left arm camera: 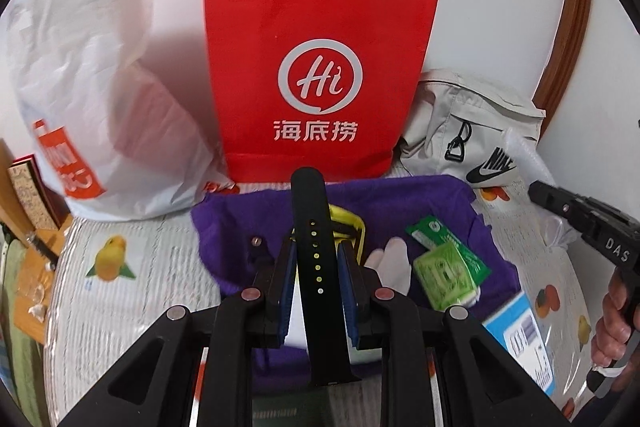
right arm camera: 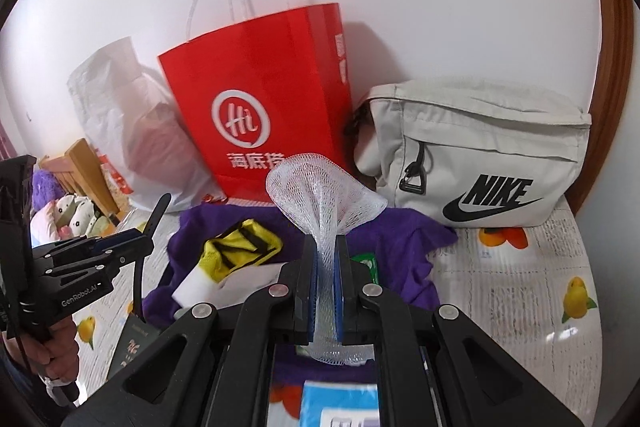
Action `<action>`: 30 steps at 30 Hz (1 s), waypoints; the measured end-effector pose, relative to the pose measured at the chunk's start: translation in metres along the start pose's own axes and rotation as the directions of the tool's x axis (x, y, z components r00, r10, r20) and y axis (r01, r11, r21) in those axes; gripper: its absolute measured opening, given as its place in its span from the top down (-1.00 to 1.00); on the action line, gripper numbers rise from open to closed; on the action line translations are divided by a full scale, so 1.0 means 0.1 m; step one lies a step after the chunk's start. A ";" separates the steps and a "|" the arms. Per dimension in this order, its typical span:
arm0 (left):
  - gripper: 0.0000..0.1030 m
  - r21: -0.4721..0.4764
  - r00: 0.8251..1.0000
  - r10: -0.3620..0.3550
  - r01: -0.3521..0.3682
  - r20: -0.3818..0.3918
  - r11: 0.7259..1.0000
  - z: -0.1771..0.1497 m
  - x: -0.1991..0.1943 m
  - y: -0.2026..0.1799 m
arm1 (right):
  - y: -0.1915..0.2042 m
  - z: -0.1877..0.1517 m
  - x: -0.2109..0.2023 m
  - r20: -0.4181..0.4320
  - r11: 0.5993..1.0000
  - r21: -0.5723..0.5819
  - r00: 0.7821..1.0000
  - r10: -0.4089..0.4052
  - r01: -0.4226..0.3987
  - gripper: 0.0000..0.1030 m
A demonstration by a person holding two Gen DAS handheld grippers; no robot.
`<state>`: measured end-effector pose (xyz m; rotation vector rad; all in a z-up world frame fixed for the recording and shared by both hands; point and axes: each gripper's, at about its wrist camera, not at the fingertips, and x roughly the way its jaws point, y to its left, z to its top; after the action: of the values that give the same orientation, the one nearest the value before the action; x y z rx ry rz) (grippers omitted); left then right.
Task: Organize soft objects
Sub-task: 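Carry the mesh bag with the right tool while the left tool carries the strap over the towel, then lower the mesh bag onto the towel and open the right tool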
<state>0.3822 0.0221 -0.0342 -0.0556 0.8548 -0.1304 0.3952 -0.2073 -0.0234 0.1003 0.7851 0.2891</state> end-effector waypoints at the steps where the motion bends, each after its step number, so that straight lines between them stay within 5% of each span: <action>1: 0.61 -0.004 1.000 0.000 0.000 -0.005 1.000 0.01 0.05 0.00 | -0.02 0.01 0.05 -0.006 1.000 0.003 1.000 0.002 -0.001 0.86; 8: 0.61 -0.028 0.998 -0.001 -0.001 -0.060 1.000 -0.01 0.43 0.08 | -0.17 -0.07 0.46 -0.071 0.999 0.030 0.997 0.015 -0.013 0.86; 30: 0.61 -0.027 0.997 0.009 -0.011 -0.071 1.000 -0.06 0.53 0.16 | -0.43 -0.22 0.80 -0.160 0.998 0.061 0.987 -0.009 0.019 0.83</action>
<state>0.4133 0.0305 -0.0791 -0.0728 0.9281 -0.1120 0.4425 -0.2252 -0.1021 0.1317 0.9539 0.2611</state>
